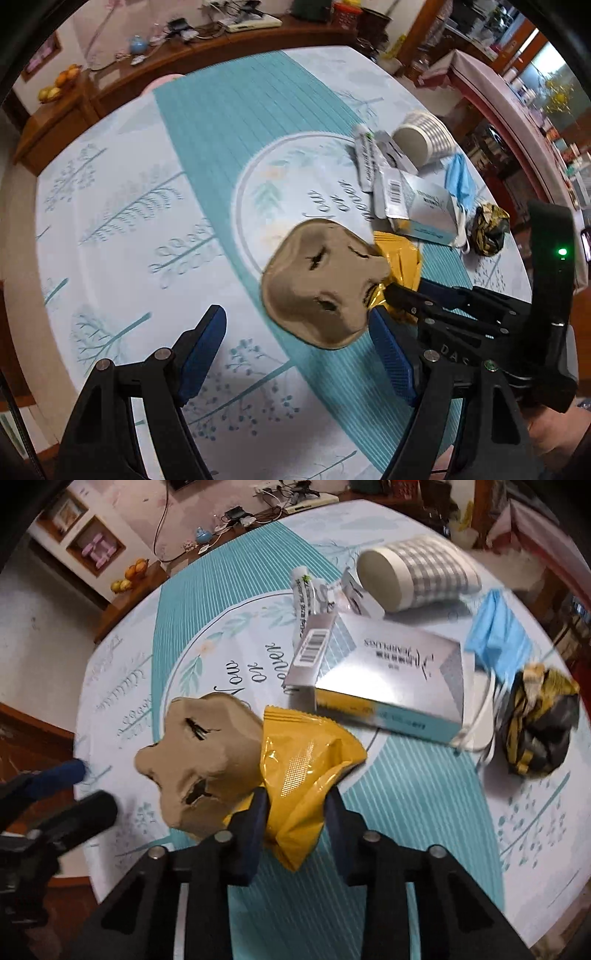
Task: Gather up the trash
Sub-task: 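Grasp the yellow sachet with the right gripper while the left gripper grasps the brown pulp tray, then lift the yellow sachet and brown pulp tray off the table with both grippers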
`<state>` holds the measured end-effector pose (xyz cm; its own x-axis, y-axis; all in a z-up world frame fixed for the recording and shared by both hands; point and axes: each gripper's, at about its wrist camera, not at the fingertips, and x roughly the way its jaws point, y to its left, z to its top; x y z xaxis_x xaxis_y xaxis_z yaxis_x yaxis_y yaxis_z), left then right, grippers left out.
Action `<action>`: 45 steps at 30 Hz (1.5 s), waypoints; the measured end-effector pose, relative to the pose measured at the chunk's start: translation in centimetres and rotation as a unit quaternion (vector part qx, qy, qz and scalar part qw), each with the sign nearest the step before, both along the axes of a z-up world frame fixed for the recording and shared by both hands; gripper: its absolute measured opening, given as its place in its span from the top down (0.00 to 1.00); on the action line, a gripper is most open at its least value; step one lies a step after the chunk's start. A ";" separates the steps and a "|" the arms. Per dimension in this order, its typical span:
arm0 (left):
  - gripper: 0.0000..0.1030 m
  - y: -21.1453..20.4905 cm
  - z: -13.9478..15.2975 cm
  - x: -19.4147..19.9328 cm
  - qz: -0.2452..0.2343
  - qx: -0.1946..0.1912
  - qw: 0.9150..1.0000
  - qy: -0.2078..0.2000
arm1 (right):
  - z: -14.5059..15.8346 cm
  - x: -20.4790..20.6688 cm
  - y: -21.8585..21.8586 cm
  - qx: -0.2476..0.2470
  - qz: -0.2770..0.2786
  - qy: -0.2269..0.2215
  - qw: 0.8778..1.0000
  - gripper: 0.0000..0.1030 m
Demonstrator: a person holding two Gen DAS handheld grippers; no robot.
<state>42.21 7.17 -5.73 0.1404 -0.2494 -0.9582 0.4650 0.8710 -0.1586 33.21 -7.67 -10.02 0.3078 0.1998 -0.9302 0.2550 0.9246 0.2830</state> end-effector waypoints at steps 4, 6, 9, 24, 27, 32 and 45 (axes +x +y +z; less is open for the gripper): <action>0.24 -1.8 -0.7 0.1 -0.029 0.008 1.000 -0.001 | 0.1 -1.1 -1.5 0.046 -0.014 -0.011 0.999 0.74; 0.24 -2.5 -1.2 0.2 -0.040 0.012 0.999 0.003 | 0.2 -1.7 -2.3 0.060 -0.023 -0.013 0.998 0.75; 0.24 -3.3 -2.0 0.4 -0.053 0.024 0.998 0.007 | 0.3 -2.4 -3.2 0.072 -0.035 -0.016 0.997 0.76; 0.29 -6.1 -5.0 0.5 -0.083 0.063 0.995 -0.002 | 0.0 -3.8 -4.5 0.094 -0.056 -0.022 0.994 0.77; 0.30 -5.8 -4.3 0.6 -0.074 0.057 0.996 -0.014 | 0.2 -3.8 -4.5 0.097 -0.053 -0.025 0.994 0.77; 0.30 -4.7 -2.1 0.5 -0.047 0.048 0.997 -0.031 | 0.9 -3.9 -4.4 0.101 -0.046 -0.035 0.993 0.78; 0.31 0.3 7.2 -3.5 0.048 0.004 0.994 -0.095 | 4.8 -6.7 -4.6 0.108 -0.005 -0.069 0.992 0.78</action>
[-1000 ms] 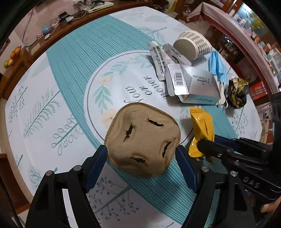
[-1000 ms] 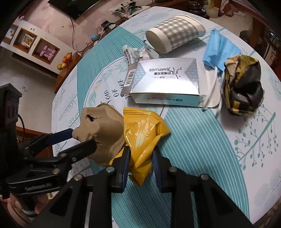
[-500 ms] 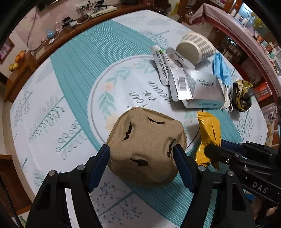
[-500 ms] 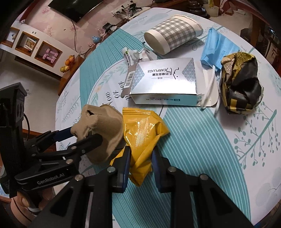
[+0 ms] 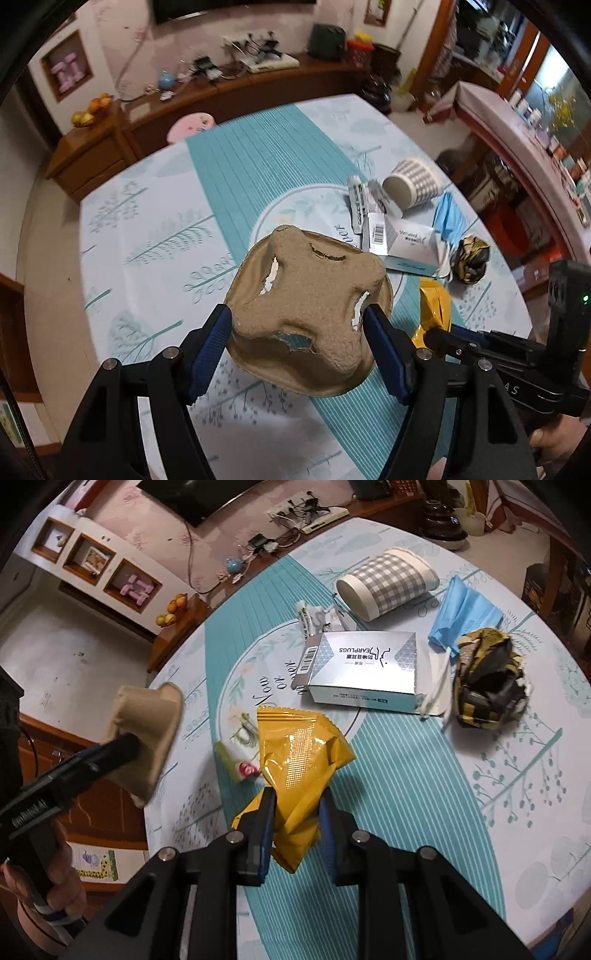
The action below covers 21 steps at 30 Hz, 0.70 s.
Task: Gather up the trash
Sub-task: 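Lift the yellow sachet and brown pulp tray off the table with both grippers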
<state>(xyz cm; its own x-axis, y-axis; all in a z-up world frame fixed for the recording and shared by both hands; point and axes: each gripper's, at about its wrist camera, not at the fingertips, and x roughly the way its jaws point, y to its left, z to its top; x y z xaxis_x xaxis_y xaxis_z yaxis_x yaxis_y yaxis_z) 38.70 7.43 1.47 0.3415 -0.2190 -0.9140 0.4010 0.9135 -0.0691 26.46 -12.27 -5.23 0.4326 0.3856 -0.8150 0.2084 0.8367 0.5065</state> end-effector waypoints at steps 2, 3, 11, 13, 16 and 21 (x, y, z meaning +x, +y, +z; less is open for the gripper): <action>0.31 0.1 1.2 -1.7 0.010 0.001 1.000 -0.010 | 0.6 -0.9 -0.2 0.000 0.008 -0.005 1.000 0.78; 0.31 0.3 1.6 -2.5 0.013 0.001 1.000 -0.012 | 1.1 -1.6 -0.4 -0.001 0.014 -0.009 1.000 0.78; 0.31 -2.4 3.7 -12.9 0.050 -0.021 0.998 -0.029 | 3.8 -7.7 -2.4 -0.009 0.078 -0.037 0.996 0.78; 0.31 -3.4 3.7 -15.8 0.060 -0.029 0.997 -0.030 | 4.5 -9.7 -3.2 -0.016 0.098 -0.046 0.994 0.78; 0.31 -5.7 3.1 -20.5 0.070 -0.032 0.996 -0.033 | 5.1 -13.2 -4.9 -0.023 0.123 -0.058 0.990 0.78; 0.31 -9.0 2.0 -27.0 0.092 -0.037 0.995 -0.029 | 4.9 -18.7 -7.8 -0.027 0.151 -0.063 0.986 0.78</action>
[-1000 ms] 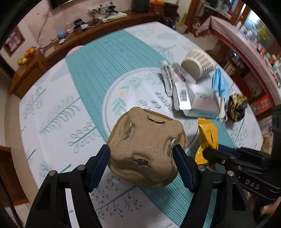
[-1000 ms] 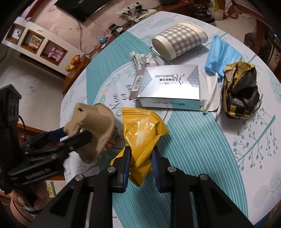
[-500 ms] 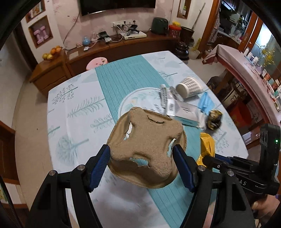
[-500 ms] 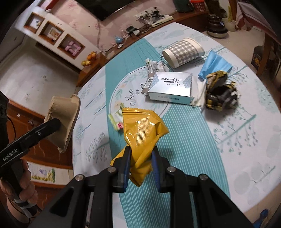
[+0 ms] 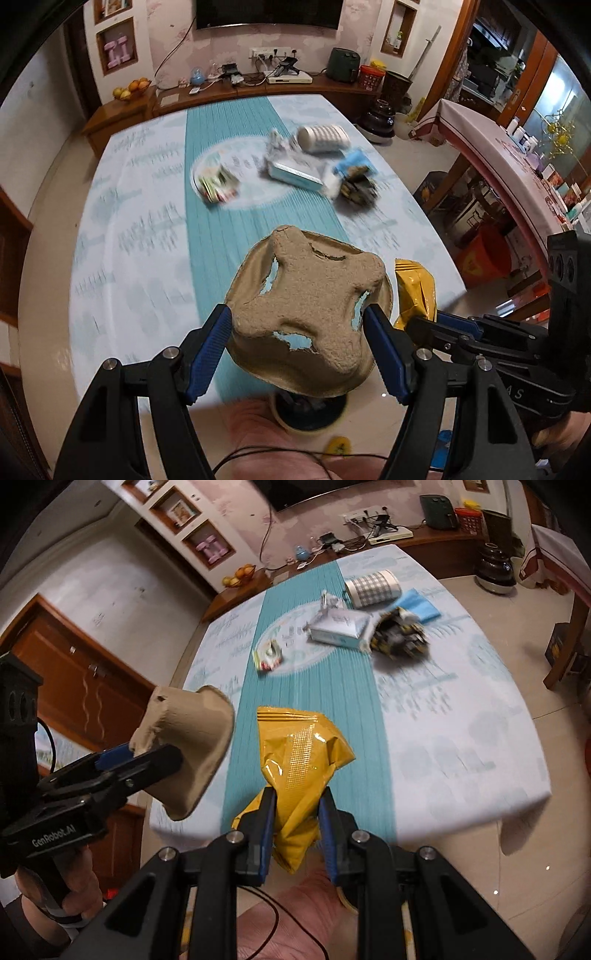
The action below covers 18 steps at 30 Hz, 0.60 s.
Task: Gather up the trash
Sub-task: 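Lift the yellow sachet and brown pulp tray off the table with both grippers, then lower both items over the trash bin and open both grippers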
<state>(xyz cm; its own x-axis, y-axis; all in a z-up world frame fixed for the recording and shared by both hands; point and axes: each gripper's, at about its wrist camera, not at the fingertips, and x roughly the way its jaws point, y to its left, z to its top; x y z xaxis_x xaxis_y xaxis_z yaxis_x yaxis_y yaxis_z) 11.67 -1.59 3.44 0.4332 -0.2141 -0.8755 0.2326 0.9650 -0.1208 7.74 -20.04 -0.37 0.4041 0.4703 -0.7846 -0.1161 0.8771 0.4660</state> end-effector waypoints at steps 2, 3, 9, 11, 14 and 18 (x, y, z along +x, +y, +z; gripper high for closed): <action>0.31 -1.2 -0.5 -2.7 0.009 -0.001 1.000 0.006 | -0.3 -1.8 -1.0 0.000 0.007 0.004 1.000 0.78; 0.31 -1.8 -0.8 -3.8 0.012 0.001 1.000 0.008 | -0.5 -3.0 -1.6 0.001 0.012 0.007 1.000 0.78; 0.31 -4.0 -2.3 -9.5 0.021 0.024 0.999 0.039 | -1.9 -8.0 -3.7 0.011 0.016 0.032 0.999 0.78; 0.31 -4.5 -2.8 -11.0 0.019 0.035 0.998 0.049 | -2.4 -9.2 -4.1 0.016 0.011 0.039 0.999 0.78; 0.31 -4.8 -3.7 -12.2 0.017 0.044 0.997 0.060 | -3.6 -10.8 -4.7 0.024 0.001 0.053 0.998 0.78; 0.31 -4.9 -5.9 -12.4 0.019 0.045 0.996 0.079 | -6.2 -12.1 -5.0 0.026 -0.015 0.078 0.996 0.78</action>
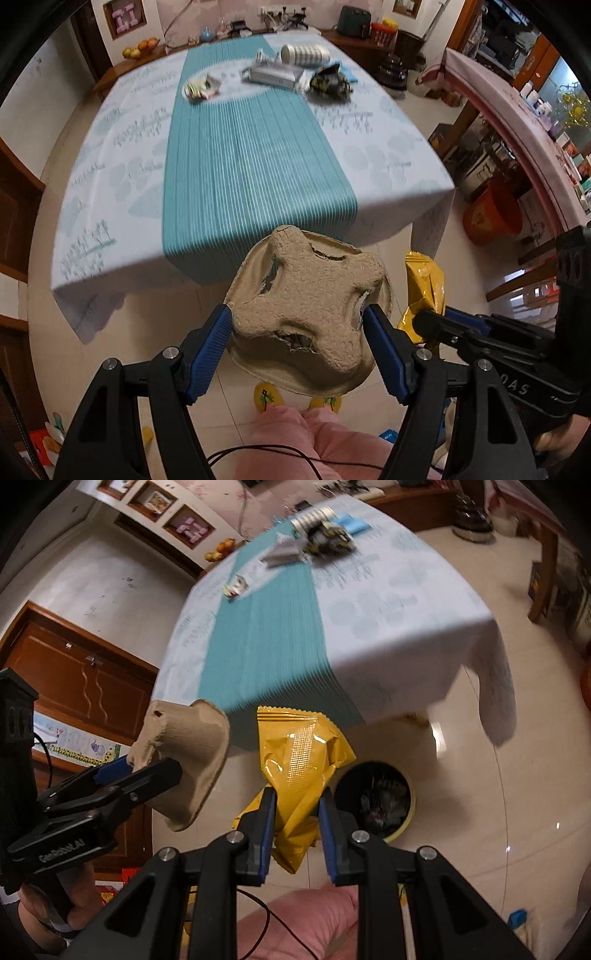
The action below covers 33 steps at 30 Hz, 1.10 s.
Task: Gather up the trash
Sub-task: 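Lower both items over the trash bin and open both grippers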
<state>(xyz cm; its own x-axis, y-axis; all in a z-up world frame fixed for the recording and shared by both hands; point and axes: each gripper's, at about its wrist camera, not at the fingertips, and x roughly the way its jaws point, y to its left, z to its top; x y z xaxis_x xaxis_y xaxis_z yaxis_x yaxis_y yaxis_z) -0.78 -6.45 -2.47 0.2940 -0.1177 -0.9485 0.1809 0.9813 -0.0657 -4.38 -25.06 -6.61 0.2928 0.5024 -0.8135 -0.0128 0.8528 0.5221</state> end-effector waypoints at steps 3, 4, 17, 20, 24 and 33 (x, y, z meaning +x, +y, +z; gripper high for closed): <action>0.31 -0.2 -2.5 0.0 -0.003 0.003 1.000 0.009 | -2.7 -0.6 0.1 -0.005 -0.010 0.021 1.000 0.78; 0.31 -0.4 -3.5 0.0 -0.005 0.003 1.000 0.012 | -3.3 -0.7 0.2 -0.008 -0.012 0.024 1.000 0.78; 0.30 -1.3 -19.2 1.3 -0.003 0.011 0.998 0.054 | -17.3 -0.2 0.6 -0.055 -0.051 0.077 0.994 0.78; 0.30 -1.2 -22.6 2.0 0.002 0.013 0.998 0.060 | -20.6 0.1 0.9 -0.061 -0.053 0.088 0.993 0.78; 0.30 -1.2 -26.4 2.4 0.000 0.028 0.998 0.065 | -24.8 0.4 1.9 -0.066 -0.053 0.104 0.991 0.78; 0.30 -0.3 -31.9 2.8 0.005 0.035 0.995 0.092 | -30.2 0.8 4.6 -0.079 -0.025 0.130 0.988 0.78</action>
